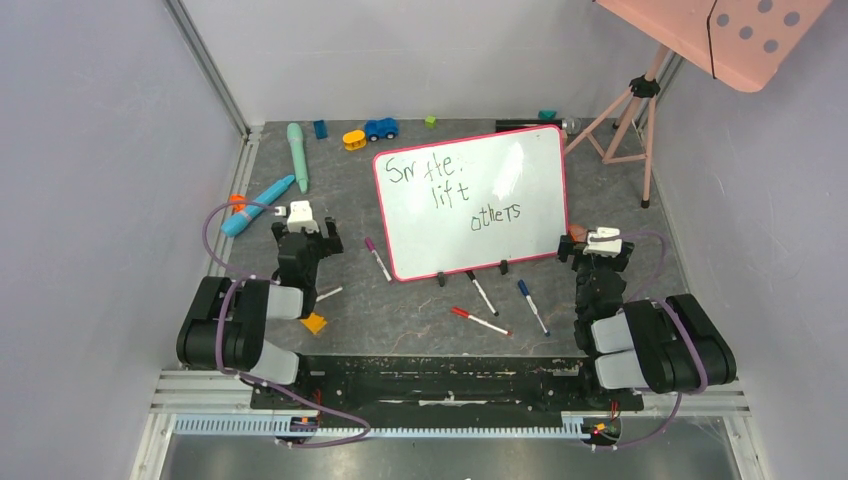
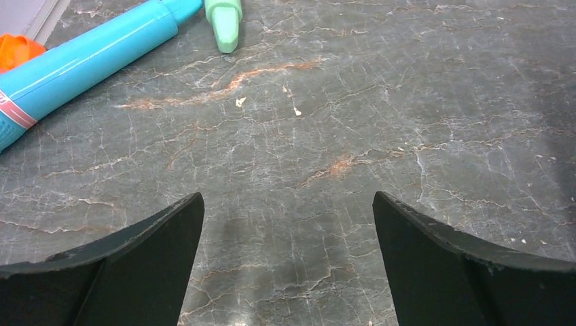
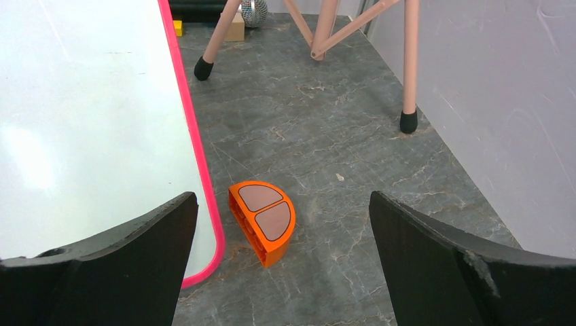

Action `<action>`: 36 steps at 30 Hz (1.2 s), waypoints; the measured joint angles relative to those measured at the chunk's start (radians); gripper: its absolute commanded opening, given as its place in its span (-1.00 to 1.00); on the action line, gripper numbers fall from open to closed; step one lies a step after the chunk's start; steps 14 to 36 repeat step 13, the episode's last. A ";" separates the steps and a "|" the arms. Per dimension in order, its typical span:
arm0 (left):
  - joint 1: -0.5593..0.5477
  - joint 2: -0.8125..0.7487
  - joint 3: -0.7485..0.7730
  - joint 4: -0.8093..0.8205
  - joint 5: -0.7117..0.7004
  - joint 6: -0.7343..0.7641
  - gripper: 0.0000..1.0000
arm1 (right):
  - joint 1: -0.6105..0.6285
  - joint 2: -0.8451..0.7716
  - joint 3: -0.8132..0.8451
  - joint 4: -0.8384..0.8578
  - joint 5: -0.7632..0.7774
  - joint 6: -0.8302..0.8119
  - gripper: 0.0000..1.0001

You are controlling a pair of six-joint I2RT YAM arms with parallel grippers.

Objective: Write a sentence on the whiteboard
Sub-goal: Reset both arms

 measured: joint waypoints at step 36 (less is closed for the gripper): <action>0.000 0.000 0.000 0.007 0.014 0.006 0.99 | 0.000 0.000 0.000 -0.009 0.003 0.000 0.96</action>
